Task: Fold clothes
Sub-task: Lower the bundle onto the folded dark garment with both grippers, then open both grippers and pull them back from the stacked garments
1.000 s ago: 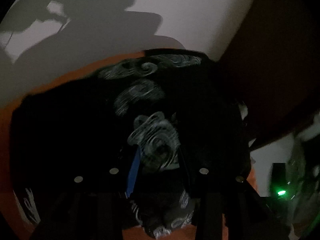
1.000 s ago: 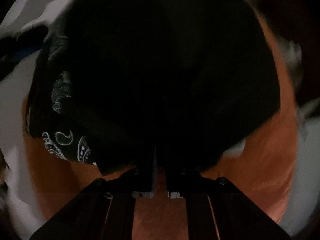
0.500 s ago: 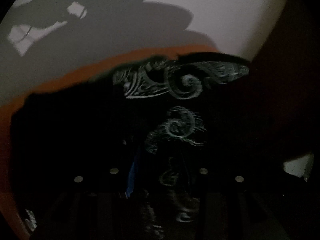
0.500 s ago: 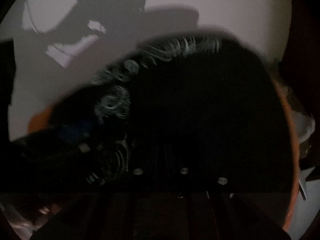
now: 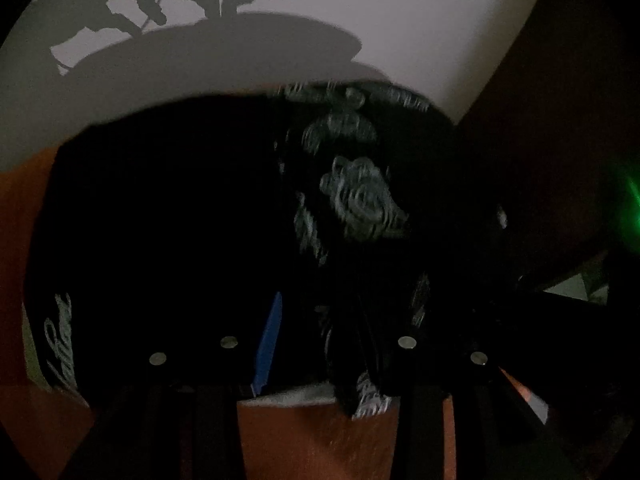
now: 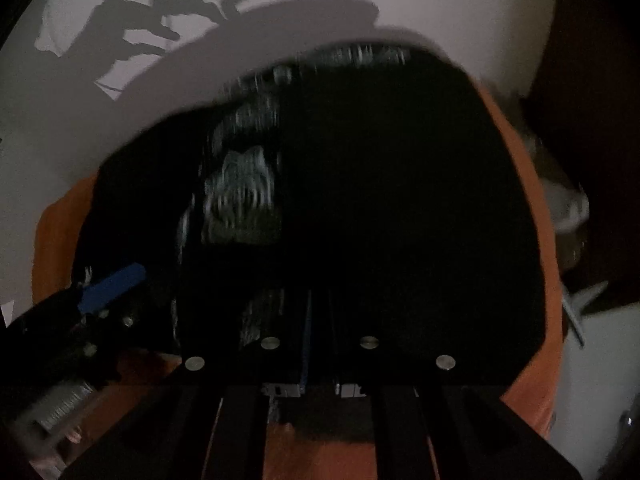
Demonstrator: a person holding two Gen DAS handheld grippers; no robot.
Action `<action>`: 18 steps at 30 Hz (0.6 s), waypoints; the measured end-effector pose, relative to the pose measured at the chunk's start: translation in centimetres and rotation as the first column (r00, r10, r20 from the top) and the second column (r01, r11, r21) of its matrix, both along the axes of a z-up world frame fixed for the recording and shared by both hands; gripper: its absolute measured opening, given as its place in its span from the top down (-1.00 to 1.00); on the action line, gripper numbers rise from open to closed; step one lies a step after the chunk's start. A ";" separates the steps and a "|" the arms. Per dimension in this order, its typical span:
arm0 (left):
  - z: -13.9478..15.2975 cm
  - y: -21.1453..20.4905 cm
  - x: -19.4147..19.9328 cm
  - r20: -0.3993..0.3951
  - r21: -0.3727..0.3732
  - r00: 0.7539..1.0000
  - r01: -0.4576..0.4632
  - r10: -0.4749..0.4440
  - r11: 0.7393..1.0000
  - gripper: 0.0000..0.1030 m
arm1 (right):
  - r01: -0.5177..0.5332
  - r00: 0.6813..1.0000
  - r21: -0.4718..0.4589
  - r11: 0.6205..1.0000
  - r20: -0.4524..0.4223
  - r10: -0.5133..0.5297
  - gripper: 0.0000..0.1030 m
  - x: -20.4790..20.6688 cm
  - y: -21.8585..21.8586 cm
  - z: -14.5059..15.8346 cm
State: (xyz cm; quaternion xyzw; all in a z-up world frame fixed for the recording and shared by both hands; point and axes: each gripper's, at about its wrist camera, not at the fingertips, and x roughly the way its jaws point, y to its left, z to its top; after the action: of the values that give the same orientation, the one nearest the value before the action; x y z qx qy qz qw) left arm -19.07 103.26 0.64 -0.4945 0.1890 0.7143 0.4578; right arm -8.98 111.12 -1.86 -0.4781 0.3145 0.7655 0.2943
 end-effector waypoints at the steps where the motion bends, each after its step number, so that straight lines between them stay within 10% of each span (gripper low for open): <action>1: -0.5 0.2 0.1 -0.015 -0.029 1.000 -0.012 0.012 1.000 0.23 | 0.000 1.000 0.000 1.000 0.016 0.000 0.86 -0.2 -0.2 -0.1; 10: -2.1 1.8 2.5 -0.155 -0.117 0.988 -0.026 0.008 0.993 0.16 | -0.021 0.999 -0.019 1.000 0.044 0.022 0.86 -0.2 0.7 -4.7; 18: -0.1 0.9 2.4 -0.127 -0.165 0.990 -0.075 0.055 0.983 0.15 | -0.055 0.998 -0.194 0.979 -0.003 0.055 0.86 1.9 2.6 -3.5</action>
State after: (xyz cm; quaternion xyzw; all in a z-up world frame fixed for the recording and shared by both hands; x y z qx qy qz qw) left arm -16.67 104.15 0.49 -0.4929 0.2605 0.7391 0.3780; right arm -7.09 113.69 -5.35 -0.5138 0.3739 0.7385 0.2253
